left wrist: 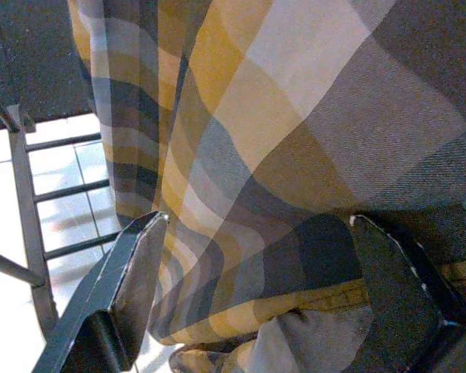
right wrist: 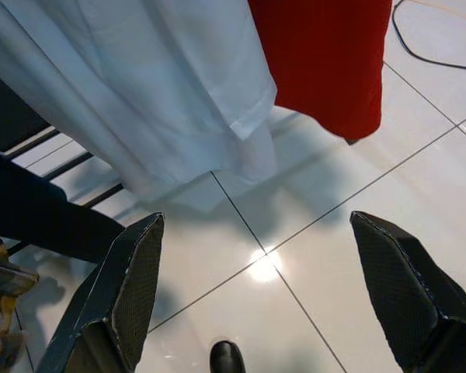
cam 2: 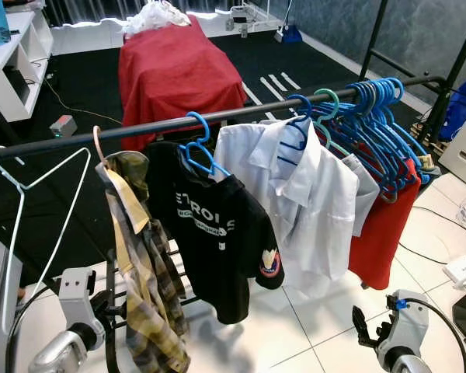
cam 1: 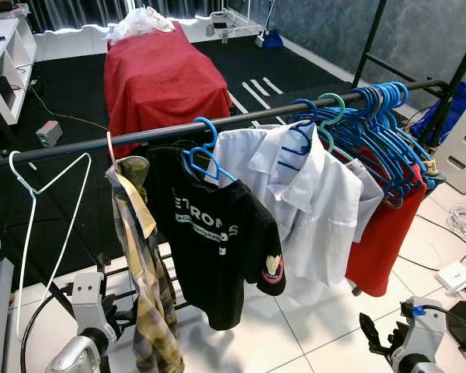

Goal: Hang hanger

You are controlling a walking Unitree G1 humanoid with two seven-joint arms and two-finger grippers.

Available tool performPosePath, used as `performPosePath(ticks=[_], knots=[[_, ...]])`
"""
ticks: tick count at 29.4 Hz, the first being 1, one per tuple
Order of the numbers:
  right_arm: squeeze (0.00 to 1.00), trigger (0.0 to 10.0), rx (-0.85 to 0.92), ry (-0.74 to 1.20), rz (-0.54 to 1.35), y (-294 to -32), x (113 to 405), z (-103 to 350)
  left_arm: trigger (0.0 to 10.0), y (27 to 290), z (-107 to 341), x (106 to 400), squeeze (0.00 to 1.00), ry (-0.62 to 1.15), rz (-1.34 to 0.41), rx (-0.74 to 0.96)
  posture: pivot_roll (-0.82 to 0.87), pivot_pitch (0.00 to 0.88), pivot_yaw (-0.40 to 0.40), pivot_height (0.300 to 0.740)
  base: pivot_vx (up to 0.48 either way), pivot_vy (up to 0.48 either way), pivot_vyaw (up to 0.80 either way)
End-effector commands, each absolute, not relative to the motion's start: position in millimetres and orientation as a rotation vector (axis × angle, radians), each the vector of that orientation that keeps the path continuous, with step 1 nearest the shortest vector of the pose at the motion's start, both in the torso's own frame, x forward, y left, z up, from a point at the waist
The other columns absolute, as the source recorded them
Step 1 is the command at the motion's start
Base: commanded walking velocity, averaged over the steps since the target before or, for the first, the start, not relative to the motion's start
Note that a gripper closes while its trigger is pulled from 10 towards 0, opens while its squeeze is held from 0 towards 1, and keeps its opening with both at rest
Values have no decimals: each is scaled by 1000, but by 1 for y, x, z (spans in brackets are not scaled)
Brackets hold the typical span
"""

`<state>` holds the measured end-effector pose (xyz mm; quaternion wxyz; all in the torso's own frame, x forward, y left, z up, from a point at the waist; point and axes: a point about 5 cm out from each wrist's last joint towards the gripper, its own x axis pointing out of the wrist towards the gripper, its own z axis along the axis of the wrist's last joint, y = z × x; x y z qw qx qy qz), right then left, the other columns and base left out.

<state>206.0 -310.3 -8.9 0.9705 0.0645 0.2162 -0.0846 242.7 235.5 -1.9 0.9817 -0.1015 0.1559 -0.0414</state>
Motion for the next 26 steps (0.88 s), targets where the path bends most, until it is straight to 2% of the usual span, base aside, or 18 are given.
performPosePath(ticks=[1, 15, 26], knots=[[0, 10000, 142, 438, -185, -312, 201, -11, 10000, 239, -6, 237, 0, 337, -67, -210, -72, 147, -2, 740, 0, 0, 0], [0, 10000, 118, 430, -149, -308, 202, -8, 10000, 246, -9, 229, 0, 361, 9, -230, -80, 155, 14, 740, 0, 0, 0], [0, 10000, 93, 436, -52, -298, 199, -9, 10000, 243, -12, 216, 0, 372, 38, -197, -77, 168, 7, 740, 0, 0, 776]])
